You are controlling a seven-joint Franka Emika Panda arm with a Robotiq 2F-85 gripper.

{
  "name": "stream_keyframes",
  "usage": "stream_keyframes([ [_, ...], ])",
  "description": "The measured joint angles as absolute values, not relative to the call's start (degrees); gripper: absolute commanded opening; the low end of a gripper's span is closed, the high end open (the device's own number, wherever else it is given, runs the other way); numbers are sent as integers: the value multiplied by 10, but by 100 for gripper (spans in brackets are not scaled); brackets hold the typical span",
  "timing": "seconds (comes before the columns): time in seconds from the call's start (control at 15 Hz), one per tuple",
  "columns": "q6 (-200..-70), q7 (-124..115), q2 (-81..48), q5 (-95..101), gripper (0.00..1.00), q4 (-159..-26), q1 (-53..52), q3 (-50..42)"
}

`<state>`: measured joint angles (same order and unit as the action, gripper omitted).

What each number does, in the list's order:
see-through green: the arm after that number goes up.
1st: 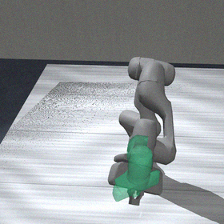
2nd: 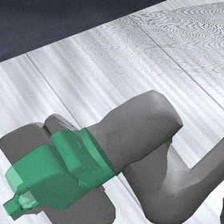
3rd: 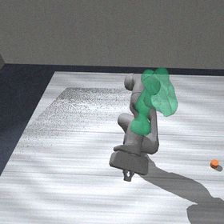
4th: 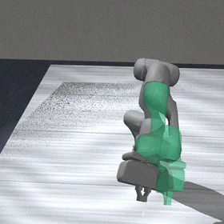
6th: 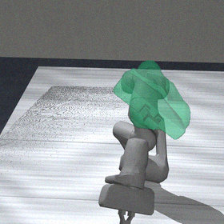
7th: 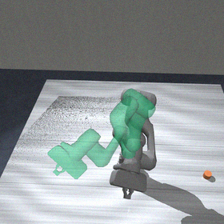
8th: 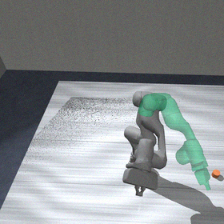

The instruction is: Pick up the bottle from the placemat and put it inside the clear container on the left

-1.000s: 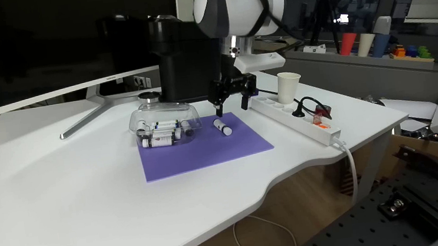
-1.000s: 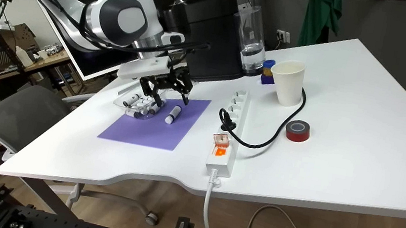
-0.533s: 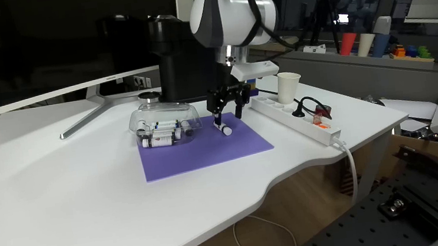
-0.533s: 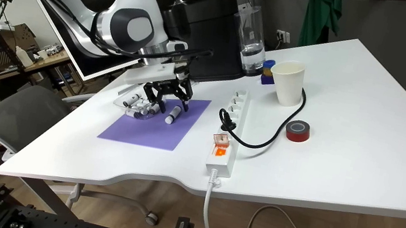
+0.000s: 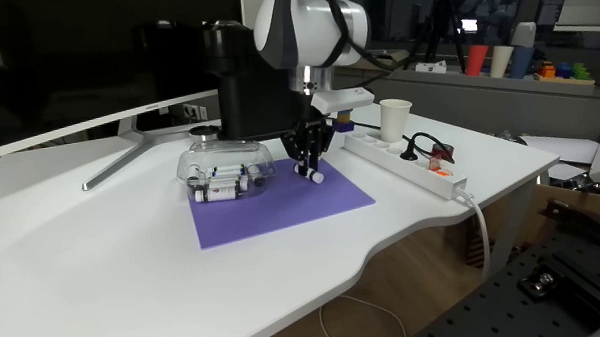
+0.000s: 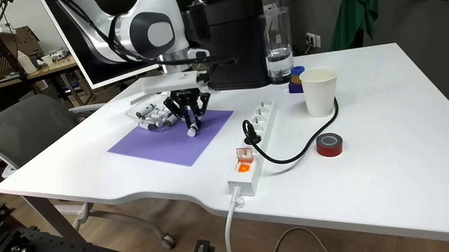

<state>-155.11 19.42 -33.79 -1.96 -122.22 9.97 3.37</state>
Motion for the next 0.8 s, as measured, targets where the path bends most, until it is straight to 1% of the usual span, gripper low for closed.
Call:
stream_keyframes([
  [0.07,-1545,196,-338,-20,7,-1220,100,34],
  [0.4,-1544,203,-332,-20,7,-1215,100,39],
  [0.8,-1542,208,-262,-4,7,-1223,79,53],
])
